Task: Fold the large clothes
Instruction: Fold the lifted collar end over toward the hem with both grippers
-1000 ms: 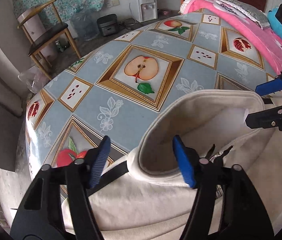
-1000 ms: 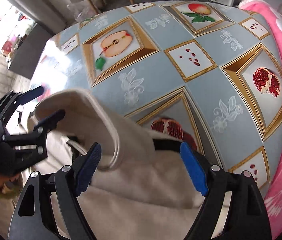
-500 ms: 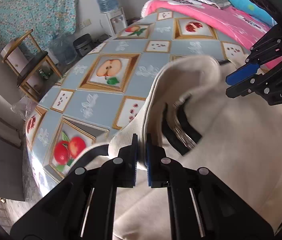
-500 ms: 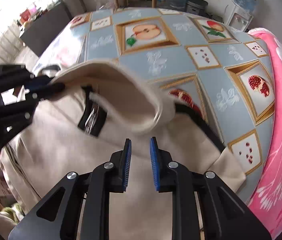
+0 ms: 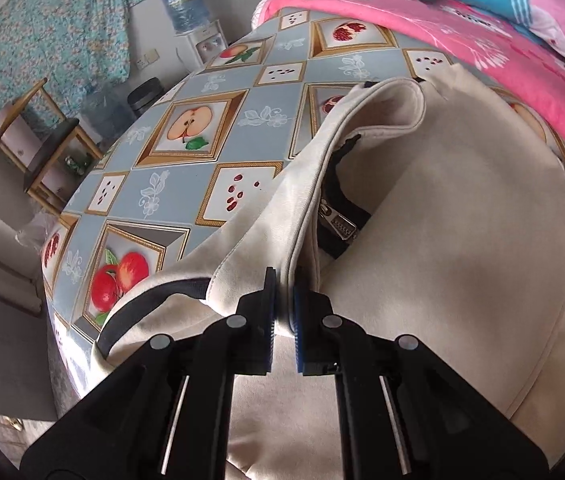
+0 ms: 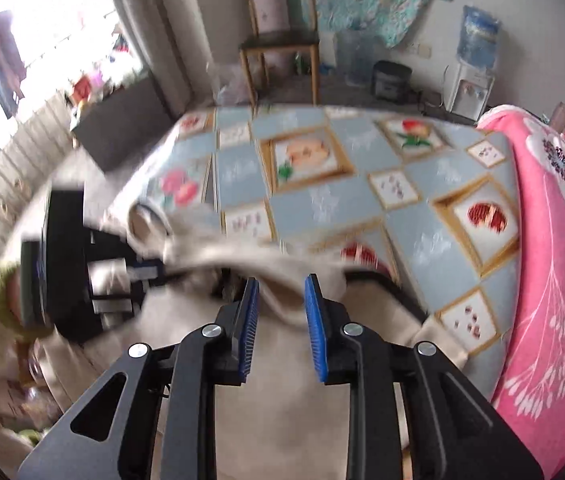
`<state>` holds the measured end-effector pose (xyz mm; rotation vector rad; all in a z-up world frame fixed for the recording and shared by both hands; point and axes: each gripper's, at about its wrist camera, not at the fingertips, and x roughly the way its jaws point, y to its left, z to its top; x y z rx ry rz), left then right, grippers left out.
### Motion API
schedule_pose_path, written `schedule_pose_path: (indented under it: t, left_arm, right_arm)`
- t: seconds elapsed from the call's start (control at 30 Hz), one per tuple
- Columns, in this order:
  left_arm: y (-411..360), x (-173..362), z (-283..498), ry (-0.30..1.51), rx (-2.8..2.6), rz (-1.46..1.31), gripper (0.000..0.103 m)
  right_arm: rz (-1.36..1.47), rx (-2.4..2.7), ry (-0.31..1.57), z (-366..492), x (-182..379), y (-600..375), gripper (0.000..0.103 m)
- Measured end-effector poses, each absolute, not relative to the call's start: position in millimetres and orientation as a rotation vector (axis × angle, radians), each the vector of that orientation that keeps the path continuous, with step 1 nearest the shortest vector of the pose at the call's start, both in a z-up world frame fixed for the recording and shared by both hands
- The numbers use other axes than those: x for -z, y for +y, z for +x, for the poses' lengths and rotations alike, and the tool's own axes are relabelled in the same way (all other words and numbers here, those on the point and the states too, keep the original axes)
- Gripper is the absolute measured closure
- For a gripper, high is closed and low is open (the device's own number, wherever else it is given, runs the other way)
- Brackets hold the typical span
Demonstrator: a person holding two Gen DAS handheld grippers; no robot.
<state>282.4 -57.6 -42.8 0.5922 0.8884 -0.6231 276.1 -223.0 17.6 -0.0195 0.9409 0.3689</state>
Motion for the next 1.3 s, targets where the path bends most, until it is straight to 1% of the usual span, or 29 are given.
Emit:
schedule_pose_path:
  t: [0.1, 0.2, 0.27, 0.3, 0.33, 0.37, 0.4, 0.43, 0.47, 0.5, 0.53, 0.63, 0.73, 0.83, 0.9, 1.0, 1.13, 1.17, 1.2, 1.23, 1.3]
  left_arm:
    - [-59, 44, 277, 0.871, 0.631, 0.628, 0.096]
    - [-56, 43, 274, 0.86, 0.636, 0.626, 0.094]
    - [-50, 39, 271, 0.863, 0.648, 0.597, 0.092]
    - [-45, 36, 270, 0.876, 0.662, 0.565, 0.088]
    - [-39, 32, 270, 0.893, 0.677, 0.53, 0.078]
    - [-32, 28, 270, 0.916, 0.697, 0.485, 0.071]
    - [-24, 23, 271, 0.934, 0.718, 0.432, 0.061]
    - [-17, 18, 272, 0.947, 0.737, 0.377, 0.055]
    - [-10, 15, 274, 0.962, 0.746, 0.325, 0.052]
    - [-3, 13, 279, 0.985, 0.748, 0.263, 0.046]
    - [2, 14, 284, 1.007, 0.744, 0.204, 0.044]
    - [17, 22, 310, 1.108, 0.708, -0.051, 0.043]
    - [29, 44, 335, 1.21, 0.649, -0.329, 0.042]
    - [35, 64, 352, 1.272, 0.592, -0.511, 0.042]
    - [33, 69, 358, 1.28, 0.582, -0.539, 0.042]
    - [25, 68, 360, 1.275, 0.584, -0.513, 0.044]
    - [25, 64, 361, 1.266, 0.584, -0.48, 0.06]
    - [25, 63, 361, 1.263, 0.583, -0.472, 0.062]
    - [25, 62, 361, 1.261, 0.579, -0.467, 0.066]
    - [26, 62, 360, 1.262, 0.579, -0.469, 0.069]
    - [26, 62, 360, 1.268, 0.586, -0.471, 0.07]
  right_arm:
    - [0.077, -0.397, 1.002, 314, -2, -215, 0.079]
    - [0.118, -0.424, 1.137, 340, 42, -200, 0.079]
    - [0.115, -0.443, 1.224, 341, 70, -188, 0.079]
    - [0.104, -0.452, 1.244, 336, 81, -184, 0.079]
    - [0.087, -0.458, 1.247, 329, 88, -183, 0.079]
    - [0.08, -0.465, 1.233, 321, 90, -183, 0.079]
    - [0.083, -0.473, 1.226, 315, 91, -186, 0.079]
    - [0.095, -0.477, 1.23, 313, 91, -190, 0.079]
    - [0.111, -0.483, 1.236, 310, 93, -193, 0.079]
    - [0.121, -0.488, 1.244, 309, 95, -194, 0.079]
    - [0.127, -0.491, 1.252, 309, 97, -195, 0.079]
    - [0.131, -0.488, 1.26, 307, 99, -195, 0.079]
    - [0.138, -0.478, 1.268, 305, 97, -195, 0.078]
    - [0.196, -0.464, 1.272, 302, 88, -208, 0.068]
    - [0.246, -0.449, 1.235, 299, 78, -222, 0.056]
    - [0.353, -0.416, 1.185, 295, 65, -255, 0.046]
    - [0.543, -0.372, 1.238, 303, 85, -292, 0.046]
    - [0.572, -0.371, 1.254, 305, 91, -295, 0.046]
    - [0.595, -0.376, 1.268, 306, 98, -297, 0.046]
    - [0.609, -0.383, 1.281, 307, 103, -296, 0.046]
    - [0.626, -0.405, 1.3, 308, 111, -294, 0.046]
